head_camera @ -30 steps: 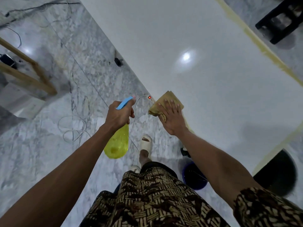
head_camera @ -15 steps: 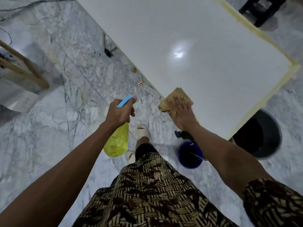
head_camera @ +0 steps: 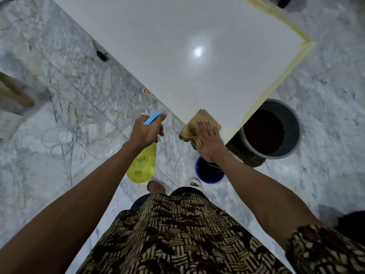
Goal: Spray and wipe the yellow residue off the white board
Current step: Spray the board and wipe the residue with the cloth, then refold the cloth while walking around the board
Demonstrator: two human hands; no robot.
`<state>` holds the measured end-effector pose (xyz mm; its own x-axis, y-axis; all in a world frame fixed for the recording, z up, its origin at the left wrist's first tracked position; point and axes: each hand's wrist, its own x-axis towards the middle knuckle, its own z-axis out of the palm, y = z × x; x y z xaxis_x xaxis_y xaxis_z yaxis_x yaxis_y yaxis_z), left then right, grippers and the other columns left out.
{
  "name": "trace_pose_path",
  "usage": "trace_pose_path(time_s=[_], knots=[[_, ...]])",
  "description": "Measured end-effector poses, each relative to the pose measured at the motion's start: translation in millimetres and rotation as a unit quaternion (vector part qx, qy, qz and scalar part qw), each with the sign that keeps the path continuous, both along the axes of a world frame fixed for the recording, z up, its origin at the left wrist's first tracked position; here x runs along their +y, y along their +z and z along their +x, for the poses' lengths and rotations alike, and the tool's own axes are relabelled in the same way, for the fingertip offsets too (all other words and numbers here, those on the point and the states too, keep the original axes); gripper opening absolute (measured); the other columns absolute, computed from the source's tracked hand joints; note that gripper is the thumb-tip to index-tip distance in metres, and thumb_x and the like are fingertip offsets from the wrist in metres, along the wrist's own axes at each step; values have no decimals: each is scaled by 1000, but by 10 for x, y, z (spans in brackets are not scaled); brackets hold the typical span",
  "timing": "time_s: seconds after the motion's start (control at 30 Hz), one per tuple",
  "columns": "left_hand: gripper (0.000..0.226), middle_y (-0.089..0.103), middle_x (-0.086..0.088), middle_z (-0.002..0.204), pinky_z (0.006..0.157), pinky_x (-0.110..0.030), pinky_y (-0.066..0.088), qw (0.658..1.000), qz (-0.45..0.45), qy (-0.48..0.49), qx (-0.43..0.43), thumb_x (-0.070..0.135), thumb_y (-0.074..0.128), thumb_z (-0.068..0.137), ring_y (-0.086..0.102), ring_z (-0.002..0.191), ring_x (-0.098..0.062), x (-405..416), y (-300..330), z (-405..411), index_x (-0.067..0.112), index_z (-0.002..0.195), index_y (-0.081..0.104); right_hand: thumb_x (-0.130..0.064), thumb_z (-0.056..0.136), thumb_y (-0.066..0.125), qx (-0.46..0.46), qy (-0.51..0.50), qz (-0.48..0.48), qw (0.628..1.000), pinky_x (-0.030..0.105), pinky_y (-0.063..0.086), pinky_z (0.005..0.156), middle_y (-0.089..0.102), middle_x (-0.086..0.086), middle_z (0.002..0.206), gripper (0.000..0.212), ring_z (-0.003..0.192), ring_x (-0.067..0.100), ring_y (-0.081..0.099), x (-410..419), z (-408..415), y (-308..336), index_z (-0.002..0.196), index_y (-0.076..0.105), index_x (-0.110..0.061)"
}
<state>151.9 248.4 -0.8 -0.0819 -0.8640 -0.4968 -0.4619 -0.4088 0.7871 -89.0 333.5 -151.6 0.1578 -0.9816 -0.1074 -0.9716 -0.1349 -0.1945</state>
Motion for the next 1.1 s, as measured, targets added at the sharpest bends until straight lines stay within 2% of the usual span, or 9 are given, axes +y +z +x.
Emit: trace_pose_path(time_s=[0.17,0.3,0.43,0.5,0.6,0.67,0.73,0.93,1.1], knots=[[55,74,-16,71,62,-42,58,1000,0,-2,15,50,63,102,71,73,-48,282,48,-535,-2,88,78,-52,103,29,20,18,39,999,51,12,121,20,6,166,59,153,32,16,613,-473,-9,157,25,-30],[37,71,-13,71,53,-33,55,999,-21,-8,32,45,61,105,71,69,-31,448,138,-820,12,104,78,-55,102,21,11,25,100,995,50,3,122,4,0,168,61,155,29,1,1013,-780,85,159,13,-34],[48,74,-19,73,58,-39,58,999,-36,-5,35,49,62,103,75,75,-40,545,242,-958,11,76,76,-64,97,-3,-43,-51,197,978,46,0,125,9,-2,167,73,155,27,0,1361,-1195,169,159,16,-31],[57,73,-16,69,63,-43,59,999,-31,-7,26,51,63,102,74,72,-42,537,276,-992,9,64,71,-52,105,21,-209,-221,278,911,42,19,121,32,7,161,58,149,29,25,1299,-1292,393,152,36,-22],[56,72,-12,65,63,-41,58,999,-40,-6,22,49,64,103,71,61,-31,529,345,-1022,10,63,69,-36,105,44,-492,-410,260,723,35,46,93,63,7,120,30,115,26,55,1062,-1339,900,124,58,-18],[57,72,-11,64,65,-46,59,999,-38,-4,23,50,64,102,73,67,-41,482,368,-1001,9,63,69,-42,104,45,-631,-421,253,600,35,52,86,70,8,108,38,104,27,63,804,-1327,1123,119,66,-14],[59,73,-12,64,67,-48,61,999,-34,2,28,52,64,101,74,76,-47,411,392,-947,7,63,70,-54,100,44,-699,-426,235,525,45,51,99,70,13,121,54,112,32,64,486,-1242,1267,126,66,-11],[49,72,-19,74,57,-35,56,997,-46,37,41,46,62,104,75,75,-35,-30,401,-560,12,70,70,-62,98,42,-779,-366,221,460,45,50,103,56,17,142,68,127,33,56,-580,-532,1441,140,55,-11],[57,74,-20,74,56,-33,55,995,-45,80,32,48,62,104,70,61,-24,-634,331,112,4,67,69,-68,95,36,-793,-305,262,457,47,43,111,56,18,142,77,132,34,53,-1527,330,1468,142,54,-10]])
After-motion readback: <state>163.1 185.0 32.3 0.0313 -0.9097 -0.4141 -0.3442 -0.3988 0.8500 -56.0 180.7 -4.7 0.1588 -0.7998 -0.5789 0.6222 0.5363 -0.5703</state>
